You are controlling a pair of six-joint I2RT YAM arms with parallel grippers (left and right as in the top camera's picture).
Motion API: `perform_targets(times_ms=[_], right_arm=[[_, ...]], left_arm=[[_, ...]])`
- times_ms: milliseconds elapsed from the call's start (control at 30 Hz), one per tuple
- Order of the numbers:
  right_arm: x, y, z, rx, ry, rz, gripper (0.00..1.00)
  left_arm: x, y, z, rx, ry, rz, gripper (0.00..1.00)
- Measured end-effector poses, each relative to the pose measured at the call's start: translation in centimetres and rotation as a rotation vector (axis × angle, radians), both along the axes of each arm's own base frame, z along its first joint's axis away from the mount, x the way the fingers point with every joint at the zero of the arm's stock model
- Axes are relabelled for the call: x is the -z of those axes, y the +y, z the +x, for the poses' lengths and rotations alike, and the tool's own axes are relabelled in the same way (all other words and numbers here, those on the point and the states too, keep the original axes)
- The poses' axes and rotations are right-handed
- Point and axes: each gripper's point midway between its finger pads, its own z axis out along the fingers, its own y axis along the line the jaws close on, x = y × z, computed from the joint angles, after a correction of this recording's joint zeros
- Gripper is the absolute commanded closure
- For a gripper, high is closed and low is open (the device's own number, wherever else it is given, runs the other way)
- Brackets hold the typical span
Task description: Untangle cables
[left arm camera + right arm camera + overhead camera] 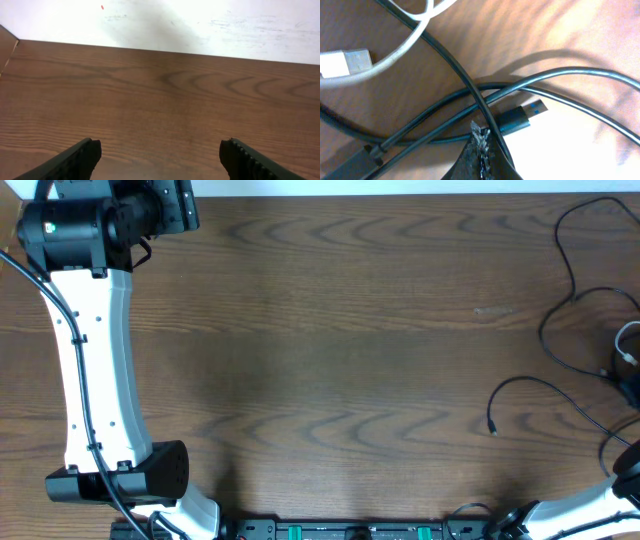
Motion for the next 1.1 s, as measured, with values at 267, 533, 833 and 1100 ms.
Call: perform_targets(times_ms=[267, 533, 833, 1100], right_arm=[[-0.9, -5.5, -5.0, 0.175, -0.039, -0.072, 0.99], [-1.5, -8.3, -8.4, 0.276, -0.058, -0.113, 0.98], [-1.4, -7.8, -6.9, 0.234, -0.12, -0.081, 0.29], [-2.9, -5.5, -1.1, 0.081, -0.131, -0.059, 0.01]], left_arm=[[0.3, 0.0, -0.3, 0.0, 0.016, -0.001, 0.19], [0.3, 0.0, -0.3, 0.0, 0.018, -0.001, 0.19], [0.4, 0.0, -0.3, 0.0, 0.019, -0.001, 0.19], [0.4, 0.0, -0.3, 0.0, 0.019, -0.001, 0.19]])
